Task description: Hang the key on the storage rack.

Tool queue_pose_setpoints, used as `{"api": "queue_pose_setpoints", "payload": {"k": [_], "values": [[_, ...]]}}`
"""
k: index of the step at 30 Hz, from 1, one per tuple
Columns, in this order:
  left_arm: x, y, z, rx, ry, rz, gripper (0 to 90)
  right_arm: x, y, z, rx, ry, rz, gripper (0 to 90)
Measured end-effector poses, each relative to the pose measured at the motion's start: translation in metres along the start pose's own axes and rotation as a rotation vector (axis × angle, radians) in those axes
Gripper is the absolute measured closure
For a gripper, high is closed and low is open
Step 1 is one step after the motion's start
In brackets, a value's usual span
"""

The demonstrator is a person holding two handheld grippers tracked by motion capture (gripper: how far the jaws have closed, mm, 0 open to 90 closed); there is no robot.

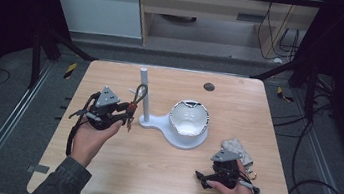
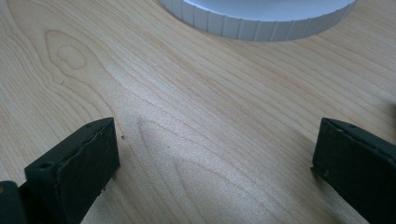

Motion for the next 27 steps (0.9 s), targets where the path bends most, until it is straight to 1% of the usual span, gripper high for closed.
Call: {"api": "queue_pose_setpoints", "payload": {"k": [7,10,15,19,23,25,27], "values": [[-0.010,0.001,0.006,0.011,0.012,-0.005,65.7,0.000,0.000,0.000,0.000,0.000,-0.001,0.4],[-0.013,0.002,0.009,0.023,0.008,-0.011,65.7,0.000,0.000,0.000,0.000,0.000,0.000,0.4],[-0.018,0.003,0.014,0.026,0.011,-0.016,65.7,0.000,0.000,0.000,0.001,0.000,0.000,0.4],[-0.022,0.002,0.017,0.035,0.000,-0.020,65.7,0.000,0.000,0.000,0.002,0.000,-0.001,0.4],[-0.025,0.001,0.020,0.023,0.001,-0.027,65.7,0.000,0.000,0.000,0.004,0.000,-0.003,0.4],[-0.026,0.001,0.022,0.034,-0.009,-0.027,65.6,0.000,0.000,0.000,0.003,0.000,-0.003,0.4],[-0.028,0.001,0.024,0.033,-0.008,-0.029,65.6,0.000,0.000,0.000,0.004,0.000,-0.003,0.4]]}}
Point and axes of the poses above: each handheld gripper's, and its own axes: x roughly backward along the jaws, z roughly out of its underside, y roughly to its left, the point moved 1 cm from there along -x, roughly forward along the jaws, and after that the axes turned 13 degrees about -y, right-handed, at the moved point
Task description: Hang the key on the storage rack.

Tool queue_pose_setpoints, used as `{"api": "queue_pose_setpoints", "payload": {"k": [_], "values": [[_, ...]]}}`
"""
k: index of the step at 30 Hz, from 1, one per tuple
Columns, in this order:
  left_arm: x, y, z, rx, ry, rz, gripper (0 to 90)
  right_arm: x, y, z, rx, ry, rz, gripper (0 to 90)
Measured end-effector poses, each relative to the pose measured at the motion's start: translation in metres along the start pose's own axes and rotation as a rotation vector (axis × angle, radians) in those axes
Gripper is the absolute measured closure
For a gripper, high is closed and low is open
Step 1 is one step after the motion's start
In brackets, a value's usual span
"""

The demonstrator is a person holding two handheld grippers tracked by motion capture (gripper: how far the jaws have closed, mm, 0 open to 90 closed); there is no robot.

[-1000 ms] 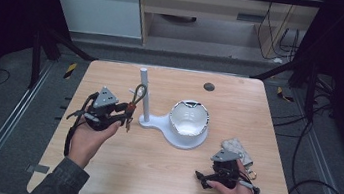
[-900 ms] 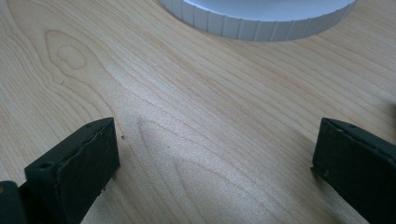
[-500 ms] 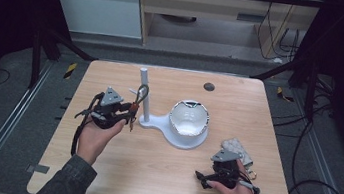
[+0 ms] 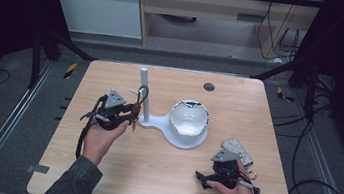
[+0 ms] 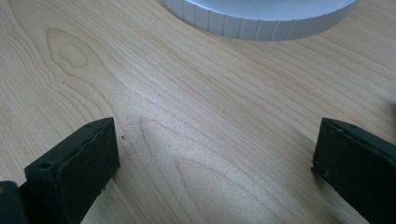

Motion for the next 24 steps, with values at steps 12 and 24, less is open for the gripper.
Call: {"api": "queue_pose_setpoints", "payload": {"k": [12,24], "values": [[-0.013,0.001,0.009,0.021,-0.023,-0.014,65.3,0.000,0.000,0.000,0.000,0.000,-0.001,0.4],[-0.023,0.000,0.013,0.028,-0.049,-0.025,65.2,0.000,0.000,0.000,-0.001,0.003,-0.001,0.4]]}}
Point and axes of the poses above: each handheld gripper's, and its own axes: x roughly backward along the jaws, z roughly out of its underside, y roughly to its left, the point moved 1 cm from there along -x, roughly forward along the jaws, and after that the axes turned 13 degrees about -y, right-handed, at the moved point
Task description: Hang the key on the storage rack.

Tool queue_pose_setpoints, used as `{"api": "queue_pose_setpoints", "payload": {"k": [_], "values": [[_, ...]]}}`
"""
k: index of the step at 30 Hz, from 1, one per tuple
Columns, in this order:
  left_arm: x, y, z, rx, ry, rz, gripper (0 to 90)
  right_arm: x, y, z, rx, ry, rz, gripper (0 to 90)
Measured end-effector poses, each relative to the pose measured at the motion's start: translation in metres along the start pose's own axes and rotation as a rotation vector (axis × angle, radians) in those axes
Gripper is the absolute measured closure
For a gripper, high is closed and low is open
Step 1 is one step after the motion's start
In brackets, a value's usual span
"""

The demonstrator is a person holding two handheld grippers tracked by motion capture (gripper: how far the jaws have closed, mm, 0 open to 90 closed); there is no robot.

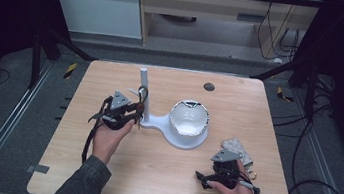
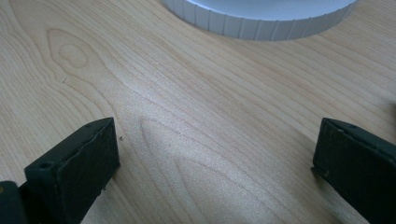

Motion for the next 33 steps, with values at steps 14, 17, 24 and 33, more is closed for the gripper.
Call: {"api": "queue_pose_setpoints", "payload": {"k": [14,17,24,33], "values": [[0.004,0.003,0.001,-0.001,-0.013,-0.016,57.1,0.000,0.000,0.000,-0.001,0.000,0.001,0.3],[0.007,0.004,0.004,-0.007,-0.007,-0.018,52.1,0.000,0.000,0.000,-0.002,0.001,0.001,0.3],[0.019,0.010,0.013,-0.004,0.019,-0.026,41.2,0.000,0.000,0.000,-0.003,0.001,0.001,0.2],[0.035,0.025,0.042,-0.026,0.107,-0.025,22.6,0.001,0.001,0.000,-0.007,0.006,0.003,1.6]]}}
Point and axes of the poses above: each handheld gripper's, and its own axes: x roughly backward along the jaws, z roughly out of its underside, y roughly to its left, the point moved 1 cm from there along -x, roughly forward along the jaws, and after that the axes turned 13 degrees about -y, right-handed, at the moved point
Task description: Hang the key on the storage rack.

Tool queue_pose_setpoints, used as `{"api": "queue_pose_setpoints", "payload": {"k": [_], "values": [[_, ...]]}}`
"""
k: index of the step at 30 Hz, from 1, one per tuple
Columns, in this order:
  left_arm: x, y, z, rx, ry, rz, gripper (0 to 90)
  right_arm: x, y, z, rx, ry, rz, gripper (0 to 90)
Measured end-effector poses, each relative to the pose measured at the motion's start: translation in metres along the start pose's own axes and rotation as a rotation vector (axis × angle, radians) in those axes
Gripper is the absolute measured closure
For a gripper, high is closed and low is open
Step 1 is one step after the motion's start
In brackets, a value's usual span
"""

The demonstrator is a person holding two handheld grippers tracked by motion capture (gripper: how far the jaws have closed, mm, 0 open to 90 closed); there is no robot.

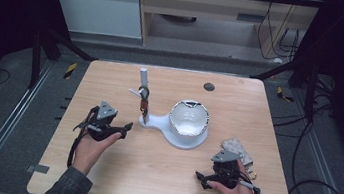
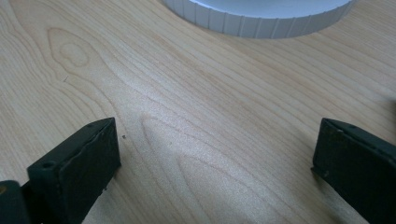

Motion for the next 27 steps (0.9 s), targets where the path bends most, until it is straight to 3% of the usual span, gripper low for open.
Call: {"api": "queue_pose_setpoints", "payload": {"k": [3,4,7,12,18,27], "values": [[0.001,0.006,0.010,0.023,0.010,-0.003,19.0,0.001,0.001,-0.002,0.011,0.014,-0.006,5.5],[0.002,0.013,0.018,0.048,0.024,-0.008,18.7,0.003,0.001,-0.005,0.028,0.034,0.010,6.4],[0.005,0.023,0.027,0.065,0.051,-0.005,18.5,0.008,0.001,-0.010,0.041,0.046,0.068,6.2],[0.010,0.039,0.040,0.074,0.096,-0.024,16.5,0.022,-0.002,-0.023,0.057,0.061,0.108,6.3],[0.011,0.048,0.053,0.100,0.134,-0.036,14.2,0.038,-0.014,-0.038,0.090,0.121,0.136,8.3],[0.007,0.049,0.066,0.089,0.185,-0.040,11.7,0.053,-0.041,-0.054,0.032,0.194,0.178,9.2]]}}
Point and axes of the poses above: each handheld gripper's, and its own axes: x roughly backward along the jaws, z roughly out of its underside, y roughly to its left, the point moved 1 cm from there along -x, roughly forward along the jaws, and after that the axes turned 13 degrees about -y, right-handed, at the moved point
